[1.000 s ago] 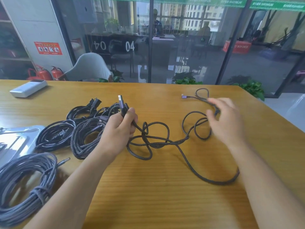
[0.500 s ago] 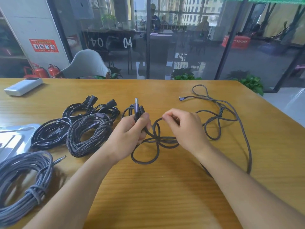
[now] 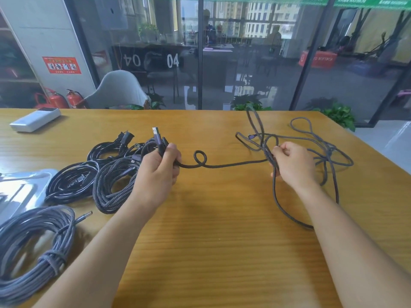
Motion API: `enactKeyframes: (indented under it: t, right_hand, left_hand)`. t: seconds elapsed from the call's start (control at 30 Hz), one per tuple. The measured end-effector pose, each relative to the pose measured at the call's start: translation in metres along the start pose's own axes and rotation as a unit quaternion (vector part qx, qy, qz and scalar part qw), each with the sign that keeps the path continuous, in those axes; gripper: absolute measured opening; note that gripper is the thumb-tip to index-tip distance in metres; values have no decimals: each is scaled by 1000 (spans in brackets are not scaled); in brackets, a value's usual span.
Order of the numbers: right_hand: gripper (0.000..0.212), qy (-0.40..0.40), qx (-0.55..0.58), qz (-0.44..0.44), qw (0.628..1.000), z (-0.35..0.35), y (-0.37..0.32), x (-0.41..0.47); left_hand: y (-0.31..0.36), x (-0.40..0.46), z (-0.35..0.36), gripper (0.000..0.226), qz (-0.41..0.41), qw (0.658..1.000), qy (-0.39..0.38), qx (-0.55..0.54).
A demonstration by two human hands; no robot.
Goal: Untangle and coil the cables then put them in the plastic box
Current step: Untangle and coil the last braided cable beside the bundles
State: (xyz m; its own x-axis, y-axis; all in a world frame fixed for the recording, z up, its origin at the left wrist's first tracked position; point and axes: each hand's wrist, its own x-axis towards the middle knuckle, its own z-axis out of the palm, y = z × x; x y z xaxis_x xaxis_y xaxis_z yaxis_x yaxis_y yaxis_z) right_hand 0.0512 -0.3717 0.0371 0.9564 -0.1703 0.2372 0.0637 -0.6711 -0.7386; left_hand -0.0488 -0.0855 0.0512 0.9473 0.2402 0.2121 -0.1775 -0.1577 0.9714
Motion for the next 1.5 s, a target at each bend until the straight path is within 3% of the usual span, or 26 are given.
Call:
enactKeyframes:
  t: [0.07,0.13,0.2,0.27,0.37,0.43,0.53,0.6,0.67,0.77,0.83,0.9,0.97,1.07,1.17,1.33,1.43,1.5]
  right_hand:
    - [22,-30,62,-2,998,-2,0,-2]
    - [16,-75,194,8,978,-6,-3,-2]
    - [30,-109,321,4,941,-11,-4,0]
    - [36,-121,380,-10,917,-15,-5,0]
    - [32,-92,343,-91,931,-15,-15,-8]
    - [31,-118,318,-145,929,-7,-31,-20]
    - [47,-269,216,-165,924,8,-48,-40]
    - [53,-378,150,-148,902,11,-52,-49]
    - [54,-436,132,-153,877,8,-52,-54]
    - [58,-413,180,-147,881,5,-57,-57]
    - [36,-393,182,-146,889,9,-58,-56]
    - [19,-426,174,-137,877,14,-57,-56]
    - [28,-470,143,-150,858,20,-56,-59]
    - [25,-498,106,-188,840,25,-55,-60]
    - [12,-438,96,-217,867,32,-54,-60]
    - [14,-223,74,-272,933,37,-54,-53]
    - [11,-117,77,-319,937,28,-50,-49]
    - [10,-88,76,-335,935,21,-50,-49]
  left_hand:
    - [0,1,-1,38,-1,1000,6,-1]
    - [0,1,-2,38,0,1000,7,-4]
    - [0,0,-2,38,-1,1000,5,-9]
    - [0,0,-1,39,-1,1000,2,-15]
    - [0,0,-2,40,6,1000,-12,-6]
    - [0,0,-1,40,13,999,-29,-9]
    - [2,-2,1,40,26,998,-54,-14]
    - [3,-3,1,40,32,997,-66,-17]
    - [3,-3,3,40,28,997,-65,-22]
    - [6,-3,2,40,17,997,-56,-43]
    - [9,-4,2,41,17,996,-54,-62]
    - [13,-5,4,41,21,995,-58,-73]
    - [16,-8,6,42,25,994,-67,-78]
    - [18,-10,7,42,23,993,-83,-80]
    - [19,-12,10,41,21,990,-112,-78]
    - [13,-11,10,40,6,991,-135,-13]
    - [8,-8,7,41,-10,992,-121,24]
    - [8,-7,6,41,-9,993,-109,37]
